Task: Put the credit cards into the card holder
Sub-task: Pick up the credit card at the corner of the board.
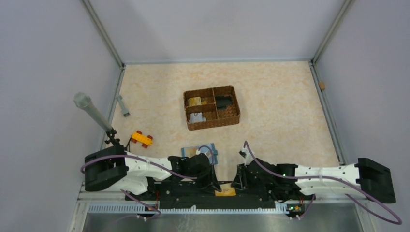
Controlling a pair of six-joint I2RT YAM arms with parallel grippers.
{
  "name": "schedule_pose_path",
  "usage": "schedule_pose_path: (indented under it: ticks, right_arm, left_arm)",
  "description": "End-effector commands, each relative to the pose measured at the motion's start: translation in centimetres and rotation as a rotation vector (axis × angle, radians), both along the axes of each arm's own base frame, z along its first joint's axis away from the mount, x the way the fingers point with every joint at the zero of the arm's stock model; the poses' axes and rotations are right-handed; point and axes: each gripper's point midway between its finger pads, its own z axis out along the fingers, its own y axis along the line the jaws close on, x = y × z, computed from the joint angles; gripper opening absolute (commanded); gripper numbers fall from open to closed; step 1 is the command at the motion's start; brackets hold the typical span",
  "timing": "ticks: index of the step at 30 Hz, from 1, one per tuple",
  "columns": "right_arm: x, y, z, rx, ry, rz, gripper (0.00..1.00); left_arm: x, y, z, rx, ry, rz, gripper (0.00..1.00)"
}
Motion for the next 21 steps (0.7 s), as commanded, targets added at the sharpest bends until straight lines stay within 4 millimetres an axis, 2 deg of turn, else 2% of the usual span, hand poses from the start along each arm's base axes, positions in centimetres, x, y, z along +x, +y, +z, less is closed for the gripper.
schedule_pose_path:
  ticks: [1,11,16,21]
  right_arm:
    - [0.2,0.3,-0.8,0.003,-0.013,-0.007,0.35]
    - [-1.4,0.7,-0.9,0.048,0.044,0.062,0.37]
    - [-2.0,0.6,-0.3,0.142,0.075,0.101,0.37]
    - [-2.5,1.0,-0.4,0.163,0.108,0.119,0.36]
  left_arm:
    - [1.1,3.0,-3.4,0.153,-0.060,0.046,0.43]
    - [1.0,3.1,-3.6,0.151,-0.057,0.048,0.43]
    - [0.9,3.6,-4.1,0.167,-0.053,0.047,0.40]
    - [1.4,2.6,-3.5,0.112,-0.097,0.033,0.41]
